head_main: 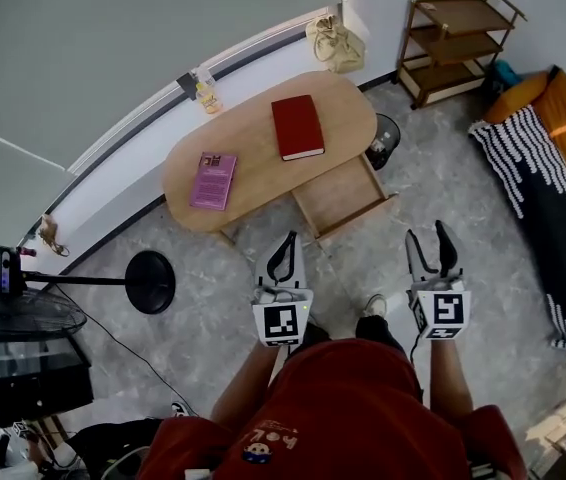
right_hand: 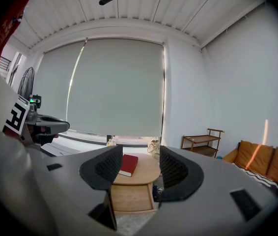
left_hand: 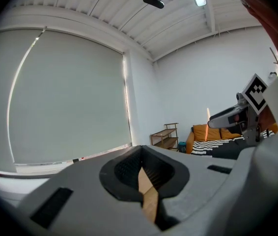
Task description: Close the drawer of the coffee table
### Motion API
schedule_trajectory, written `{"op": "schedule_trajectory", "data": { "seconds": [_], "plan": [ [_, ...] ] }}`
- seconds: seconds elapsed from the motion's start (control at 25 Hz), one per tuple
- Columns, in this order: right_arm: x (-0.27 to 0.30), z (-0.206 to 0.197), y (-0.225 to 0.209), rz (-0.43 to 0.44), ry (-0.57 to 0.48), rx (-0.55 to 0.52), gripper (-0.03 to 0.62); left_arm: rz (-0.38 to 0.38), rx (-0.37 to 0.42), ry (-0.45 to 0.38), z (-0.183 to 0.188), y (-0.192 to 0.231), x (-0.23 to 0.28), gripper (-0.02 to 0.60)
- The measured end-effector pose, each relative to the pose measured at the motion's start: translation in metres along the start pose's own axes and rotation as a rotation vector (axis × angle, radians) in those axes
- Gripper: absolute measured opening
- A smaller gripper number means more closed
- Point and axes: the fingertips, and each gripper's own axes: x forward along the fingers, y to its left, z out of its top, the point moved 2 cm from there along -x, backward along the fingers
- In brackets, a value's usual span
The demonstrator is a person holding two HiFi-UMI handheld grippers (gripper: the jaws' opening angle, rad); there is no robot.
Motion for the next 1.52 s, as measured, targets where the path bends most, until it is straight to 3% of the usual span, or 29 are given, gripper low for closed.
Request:
{"op": "schedule_trajectory", "data": {
  "seconds": [0.4, 0.68, 0.84, 1.12, 1.32, 1.44, 1.52],
  "plan": [
    [0.001, -0.026, -0.005, 0.038, 0.055, 0.018, 0.218, -0.026, -0.003, 0.055, -0.014, -0.025, 0.006, 0.008],
    [0.019, -0.061, -0.004, 0.096, 0.126, 0.029, 0.216, -0.047, 0.018, 0.098, -0.046, -0.04, 0.02, 0.008],
    [0.035, -0.095, 0.007, 0.149, 0.198, 0.045, 0.218, -0.026, -0.043, 0.196, -0.086, -0.039, 0.022, 0.008],
    [0.073, -0.167, 0.043, 0.273, 0.26, 0.051, 0.218, 0.043, -0.105, 0.27, -0.161, -0.032, 0.025, 0.008],
    [0.094, -0.248, 0.069, 0.354, 0.341, 0.013, 0.218, 0.037, -0.105, 0.338, -0.25, -0.044, 0.029, 0.008],
    [0.104, -0.296, 0.087, 0.363, 0.338, 0.05, 0.218, -0.001, -0.084, 0.372, -0.306, -0.052, 0.027, 0.008],
    [0.11, -0.332, 0.097, 0.372, 0.358, 0.06, 0.218, 0.015, -0.113, 0.405, -0.346, -0.053, 0.021, 0.008]
  ]
}}
